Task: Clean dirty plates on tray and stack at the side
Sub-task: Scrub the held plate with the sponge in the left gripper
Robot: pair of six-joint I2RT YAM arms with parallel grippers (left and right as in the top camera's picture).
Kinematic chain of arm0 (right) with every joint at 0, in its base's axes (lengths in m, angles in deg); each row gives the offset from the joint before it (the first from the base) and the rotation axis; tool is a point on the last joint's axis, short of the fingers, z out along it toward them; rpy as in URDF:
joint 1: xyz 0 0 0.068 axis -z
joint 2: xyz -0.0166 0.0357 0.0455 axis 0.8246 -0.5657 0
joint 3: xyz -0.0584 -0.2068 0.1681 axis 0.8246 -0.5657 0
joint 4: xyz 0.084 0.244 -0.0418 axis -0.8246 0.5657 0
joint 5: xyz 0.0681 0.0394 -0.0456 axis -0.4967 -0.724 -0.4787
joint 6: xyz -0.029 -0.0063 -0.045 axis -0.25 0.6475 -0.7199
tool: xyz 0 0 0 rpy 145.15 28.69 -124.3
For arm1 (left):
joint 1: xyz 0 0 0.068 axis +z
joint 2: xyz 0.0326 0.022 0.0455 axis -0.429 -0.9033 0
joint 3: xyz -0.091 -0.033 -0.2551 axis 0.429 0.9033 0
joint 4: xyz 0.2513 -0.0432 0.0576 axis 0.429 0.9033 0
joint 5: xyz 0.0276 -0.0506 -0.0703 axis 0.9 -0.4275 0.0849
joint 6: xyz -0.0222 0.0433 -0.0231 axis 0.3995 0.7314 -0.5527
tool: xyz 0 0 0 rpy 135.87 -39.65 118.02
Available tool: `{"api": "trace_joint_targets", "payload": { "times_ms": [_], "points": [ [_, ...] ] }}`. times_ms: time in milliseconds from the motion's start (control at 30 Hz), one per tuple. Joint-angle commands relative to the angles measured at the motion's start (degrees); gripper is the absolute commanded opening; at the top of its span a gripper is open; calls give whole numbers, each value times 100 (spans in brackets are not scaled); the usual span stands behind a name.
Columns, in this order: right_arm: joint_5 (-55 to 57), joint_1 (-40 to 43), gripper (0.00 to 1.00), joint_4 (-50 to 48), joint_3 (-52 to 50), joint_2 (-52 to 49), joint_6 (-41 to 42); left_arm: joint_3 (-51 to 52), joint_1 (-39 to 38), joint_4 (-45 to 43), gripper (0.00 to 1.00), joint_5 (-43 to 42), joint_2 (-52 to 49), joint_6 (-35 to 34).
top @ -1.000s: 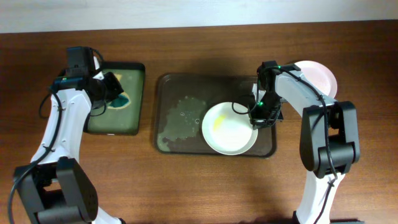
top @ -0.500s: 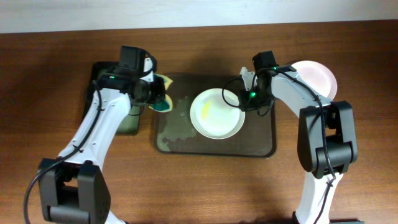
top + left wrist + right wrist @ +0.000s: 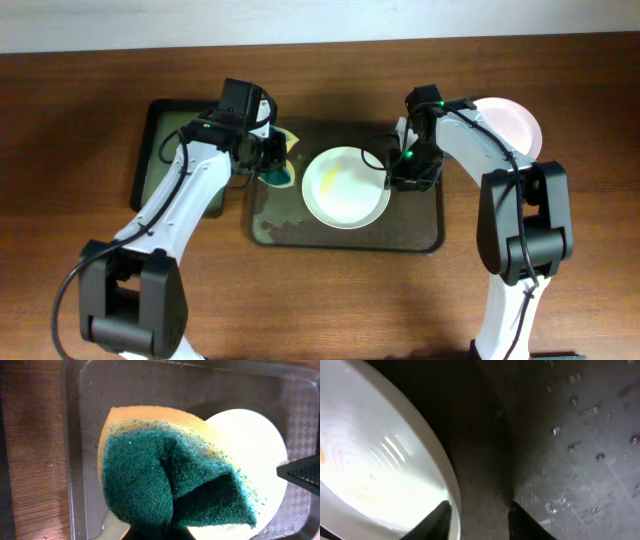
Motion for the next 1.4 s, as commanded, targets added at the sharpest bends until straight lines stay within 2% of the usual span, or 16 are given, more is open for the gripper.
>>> {"api": "trace_joint_targets", "payload": {
  "times_ms": [0, 67, 167, 233, 433, 467, 533, 733, 867, 933, 1000, 1133, 1367],
  "points": [
    [48, -101, 42, 61, 83, -81, 420, 48, 0, -61, 0, -79, -142, 111],
    [48, -168, 45, 55, 68, -81, 457, 48, -11, -66, 0, -96, -144, 111],
    [50, -256, 44, -87, 24, -96, 699, 48, -39, -66, 0, -94, -144, 111],
    [164, -326, 27, -122, 9, -105, 879, 48, -42, -66, 0, -96, -144, 109],
    [522, -391, 25, -109, -28, -109, 1040, 48, -46, -83, 0, -186, -144, 111],
    [525, -391, 21, -127, -42, -111, 1038, 48, -46, -105, 0, -258, -144, 109],
    [522, -391, 4, -184, -72, -111, 1036, 48, -48, -168, 0, -411, -146, 111],
    [518, -391, 4, -533, -293, -111, 927, 48, -184, -254, 0, -498, -146, 109],
    [481, -391, 4, -1003, -323, -111, 223, 48, -315, -343, 0, -498, -146, 109],
    [483, -391, 4, -1145, -323, -111, 210, 48, -378, -422, 0, -498, -160, 109],
    [479, -398, 4, -1158, -323, -111, 170, 48, -457, -505, 0, -498, -214, 107],
    [461, -428, 4, -1200, -323, -111, -424, 48, -621, -625, 0, -503, -472, 57],
    [459, -435, 4, -1176, -323, -111, -431, 48, -826, -990, 0, -667, -813, 20]
  ]
}}
